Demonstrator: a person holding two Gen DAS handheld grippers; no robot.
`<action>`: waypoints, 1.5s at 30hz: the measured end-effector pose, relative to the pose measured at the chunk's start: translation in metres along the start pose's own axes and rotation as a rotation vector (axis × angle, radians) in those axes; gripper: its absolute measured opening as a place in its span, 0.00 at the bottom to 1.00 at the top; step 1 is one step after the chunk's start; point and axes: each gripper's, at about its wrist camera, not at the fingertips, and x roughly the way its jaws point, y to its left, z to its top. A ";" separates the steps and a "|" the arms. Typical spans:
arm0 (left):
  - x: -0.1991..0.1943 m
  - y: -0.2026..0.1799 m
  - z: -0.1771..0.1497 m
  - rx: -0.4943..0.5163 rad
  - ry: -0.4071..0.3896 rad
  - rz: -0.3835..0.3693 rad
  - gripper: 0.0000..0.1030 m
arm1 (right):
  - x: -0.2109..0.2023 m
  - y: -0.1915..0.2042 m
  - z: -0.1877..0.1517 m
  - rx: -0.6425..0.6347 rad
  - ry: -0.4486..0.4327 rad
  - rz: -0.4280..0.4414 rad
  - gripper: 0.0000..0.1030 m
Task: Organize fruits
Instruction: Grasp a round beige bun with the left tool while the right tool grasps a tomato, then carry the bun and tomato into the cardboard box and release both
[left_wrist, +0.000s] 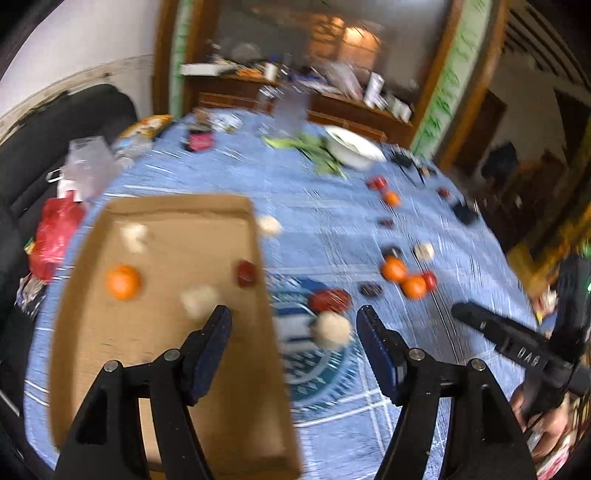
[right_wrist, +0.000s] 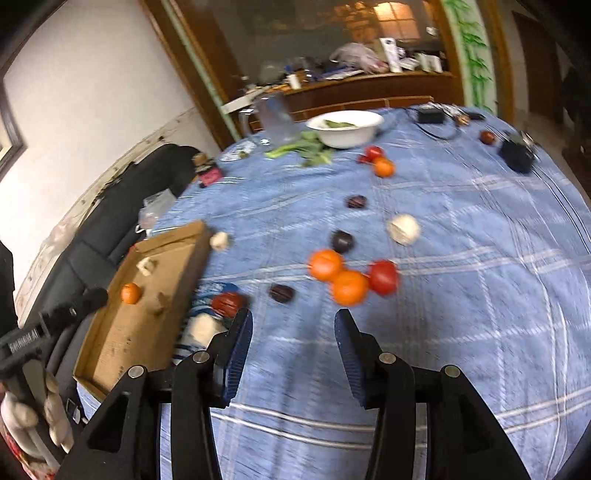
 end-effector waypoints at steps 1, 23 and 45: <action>0.012 -0.011 -0.005 0.013 0.025 -0.005 0.67 | -0.002 -0.006 -0.002 0.006 0.000 -0.006 0.49; 0.087 -0.048 -0.022 0.134 0.121 0.044 0.44 | 0.041 -0.042 -0.001 -0.029 0.057 -0.081 0.48; 0.088 -0.047 -0.027 0.159 0.079 0.066 0.32 | 0.074 -0.066 0.037 0.108 0.075 -0.062 0.30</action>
